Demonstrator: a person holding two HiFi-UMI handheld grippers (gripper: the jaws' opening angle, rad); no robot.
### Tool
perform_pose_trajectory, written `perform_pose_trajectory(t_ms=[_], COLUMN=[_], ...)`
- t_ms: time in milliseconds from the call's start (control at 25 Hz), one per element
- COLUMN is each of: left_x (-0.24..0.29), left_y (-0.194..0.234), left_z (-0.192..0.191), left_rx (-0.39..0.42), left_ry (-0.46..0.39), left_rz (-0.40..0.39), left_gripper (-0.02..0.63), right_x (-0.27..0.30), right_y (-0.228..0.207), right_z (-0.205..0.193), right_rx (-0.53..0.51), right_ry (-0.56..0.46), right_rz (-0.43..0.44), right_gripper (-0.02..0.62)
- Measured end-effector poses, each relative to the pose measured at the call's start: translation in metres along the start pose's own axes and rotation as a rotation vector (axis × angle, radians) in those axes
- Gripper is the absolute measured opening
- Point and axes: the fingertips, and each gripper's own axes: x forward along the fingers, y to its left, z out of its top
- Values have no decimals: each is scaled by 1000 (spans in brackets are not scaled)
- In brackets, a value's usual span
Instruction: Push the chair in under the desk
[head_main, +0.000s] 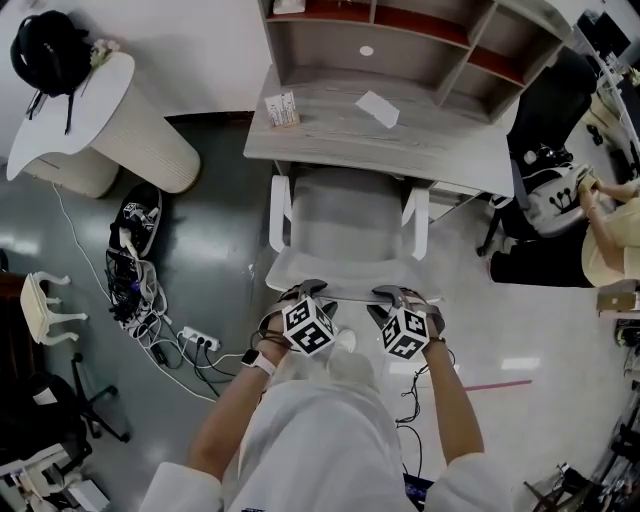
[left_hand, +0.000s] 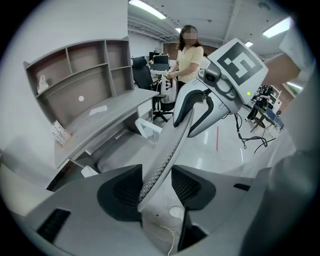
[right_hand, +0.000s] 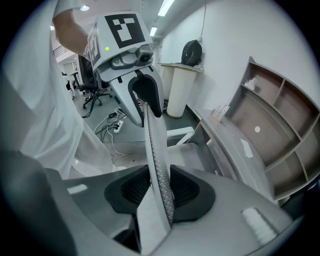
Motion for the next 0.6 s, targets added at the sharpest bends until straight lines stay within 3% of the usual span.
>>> perform_pose_trajectory(t_ms=[600], left_x=[17], left_y=[28], left_z=[31], left_rx=[1], left_ry=[-19], left_rz=[16], left_gripper=[184], right_x=[5], right_y=[-45], right_z=[-5], right_rx=[-2], right_ry=[1], right_rz=[-41], right_gripper=[140])
